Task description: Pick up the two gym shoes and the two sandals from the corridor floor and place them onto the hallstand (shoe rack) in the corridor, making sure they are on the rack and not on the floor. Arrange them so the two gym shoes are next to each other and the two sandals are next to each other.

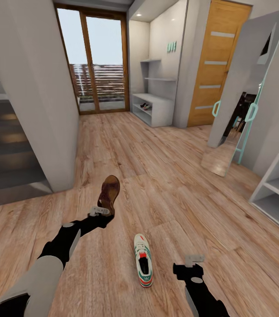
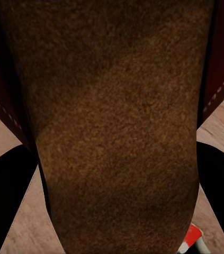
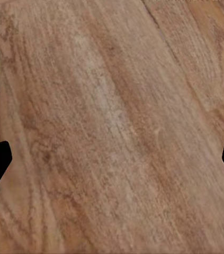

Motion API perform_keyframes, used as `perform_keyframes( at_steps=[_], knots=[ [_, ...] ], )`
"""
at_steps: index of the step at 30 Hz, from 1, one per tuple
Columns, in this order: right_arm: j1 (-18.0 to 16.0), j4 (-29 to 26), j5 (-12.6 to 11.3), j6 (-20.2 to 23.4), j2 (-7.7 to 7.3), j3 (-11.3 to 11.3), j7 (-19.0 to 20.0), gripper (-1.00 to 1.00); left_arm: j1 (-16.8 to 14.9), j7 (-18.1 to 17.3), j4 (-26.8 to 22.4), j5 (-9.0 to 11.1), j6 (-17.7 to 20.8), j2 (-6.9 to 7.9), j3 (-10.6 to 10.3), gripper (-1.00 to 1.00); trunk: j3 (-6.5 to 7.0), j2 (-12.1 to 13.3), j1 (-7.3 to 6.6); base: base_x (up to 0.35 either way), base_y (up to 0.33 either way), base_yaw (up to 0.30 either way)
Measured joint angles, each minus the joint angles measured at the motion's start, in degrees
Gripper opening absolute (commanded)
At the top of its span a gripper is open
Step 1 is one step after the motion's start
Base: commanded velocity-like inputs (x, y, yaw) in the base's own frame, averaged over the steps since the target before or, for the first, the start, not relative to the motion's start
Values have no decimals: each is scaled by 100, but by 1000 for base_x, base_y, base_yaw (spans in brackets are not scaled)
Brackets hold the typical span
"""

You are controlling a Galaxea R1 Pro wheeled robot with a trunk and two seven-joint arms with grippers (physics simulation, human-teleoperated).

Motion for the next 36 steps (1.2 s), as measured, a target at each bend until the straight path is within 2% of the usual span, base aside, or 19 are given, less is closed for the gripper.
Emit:
perform_keyframes(
  at_steps=[12, 17, 29, 36],
  knots=[
    [0, 38, -11, -1, 17, 2, -6, 100, 0, -10, -1, 5, 2, -4, 1, -100, -64, 0, -1, 161, 142, 179],
    [0, 38, -12, 0, 18, -3, -6, 100, 0, -4, -3, 2, -2, -4, 0, -100, -69, 0, 0, 8, 7, 73],
    [-1, 43, -13, -1, 18, -3, -5, 100, -2, 4, -9, -1, 0, -4, -1, -100, -69, 0, 0, 0, 0, 253],
    [0, 37, -13, -8, 17, -3, 0, 100, -6, 5, -8, 1, 0, -5, 5, -100, -69, 0, -1, 74, 34, 53]
  ],
)
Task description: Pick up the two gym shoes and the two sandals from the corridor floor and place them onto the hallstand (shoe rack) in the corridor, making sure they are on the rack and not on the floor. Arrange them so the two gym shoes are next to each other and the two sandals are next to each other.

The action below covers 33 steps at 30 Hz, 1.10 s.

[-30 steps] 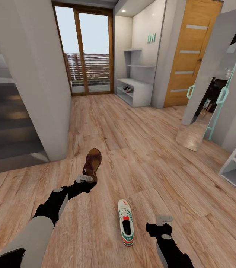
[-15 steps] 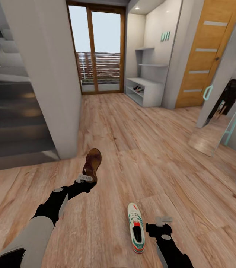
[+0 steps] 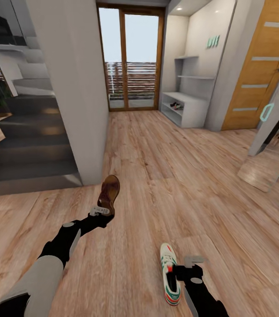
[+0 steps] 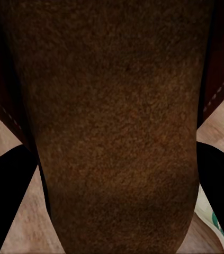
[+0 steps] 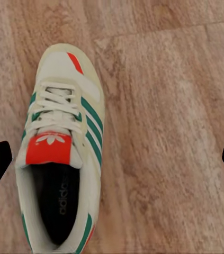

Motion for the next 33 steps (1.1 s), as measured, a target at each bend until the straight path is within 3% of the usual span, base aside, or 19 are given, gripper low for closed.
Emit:
perform_keyframes(
  at_steps=[23, 33],
  knots=[
    [0, 136, 8, 24, -6, -3, 25, 100, -3, 3, 1, 0, -1, -9, -5, -100, 0, 0, 2, 37, 24, 10],
    [0, 182, -5, 81, 9, -7, 21, 100, 1, 3, 2, -1, -1, -112, -5, -100, 0, 0, 2, 0, 0, 0]
  ],
)
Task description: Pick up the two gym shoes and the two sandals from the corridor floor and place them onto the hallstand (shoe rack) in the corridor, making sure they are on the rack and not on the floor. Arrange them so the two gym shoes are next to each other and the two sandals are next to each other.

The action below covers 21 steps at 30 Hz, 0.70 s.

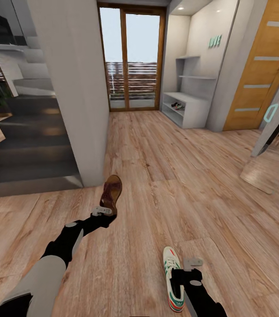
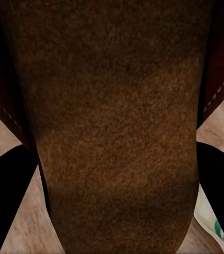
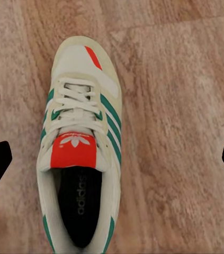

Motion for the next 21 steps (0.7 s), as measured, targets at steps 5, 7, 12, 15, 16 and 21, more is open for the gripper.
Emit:
perform_keyframes(
  at_steps=[5, 7, 12, 15, 16, 21],
  knots=[
    [0, -6, -2, 5, 29, -2, -2, 100, -2, -7, 0, 1, 6, -10, 1, -100, 0, 0, 0, 0, 0, 0],
    [0, -1, -7, 3, 32, -6, -2, 100, -3, -8, 1, 1, 7, -10, -4, -100, 0, 0, 0, 0, 0, 0],
    [0, -3, -11, -2, 35, -9, -2, 100, -8, -11, 3, -4, 9, -11, -193, -100, -110, -6, 13, 0, 0, 0],
    [0, -5, -11, -2, 35, -12, -2, 100, -11, -9, 5, -7, 9, -11, -287, -100, -178, -10, 21, 0, 0, 0],
    [0, -6, -19, -3, 32, -15, -2, 100, -11, -9, 4, -7, 9, -11, -314, -100, -203, -12, 24, 0, 0, 0],
    [0, -6, -34, -3, 28, -19, -2, 100, -12, -9, 1, -6, 9, -5, -346, -100, -346, -18, 37, 0, 0, 0]
  ],
)
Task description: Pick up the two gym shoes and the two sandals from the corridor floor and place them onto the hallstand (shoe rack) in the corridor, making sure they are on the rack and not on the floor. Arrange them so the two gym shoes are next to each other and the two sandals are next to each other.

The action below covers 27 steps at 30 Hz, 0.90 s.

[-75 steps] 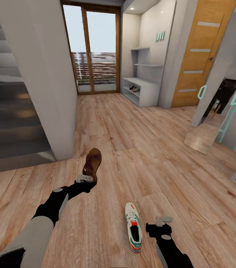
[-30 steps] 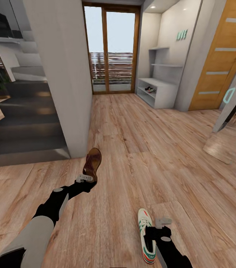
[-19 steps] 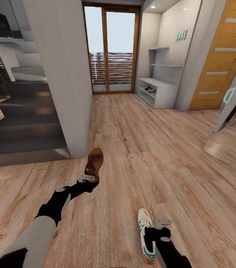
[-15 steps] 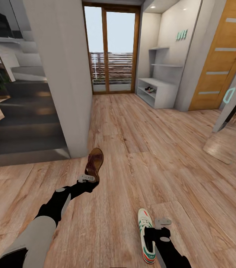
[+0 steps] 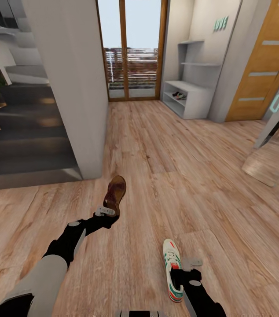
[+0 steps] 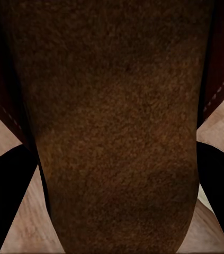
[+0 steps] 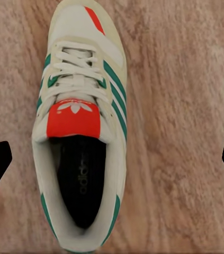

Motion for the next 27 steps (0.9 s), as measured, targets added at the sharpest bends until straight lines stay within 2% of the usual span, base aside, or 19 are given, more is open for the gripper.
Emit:
perform_keyframes(
  at_steps=[12, 19, 27],
  knots=[
    [0, -25, -4, 0, -1, -1, 0, 100, -5, 0, -2, 4, 0, 9, -7, -100, -372, -16, 31, 0, 0, 24],
    [-1, -58, -4, 0, -1, -4, -1, 100, -1, 0, -3, 22, 0, 5, -5, -100, -419, -17, 30, 0, 0, 126],
    [0, -61, -4, 0, -8, -10, -1, 100, 0, 0, -2, 14, 0, 4, -7, -100, -628, -27, 51, 0, 0, 38]
  ],
)
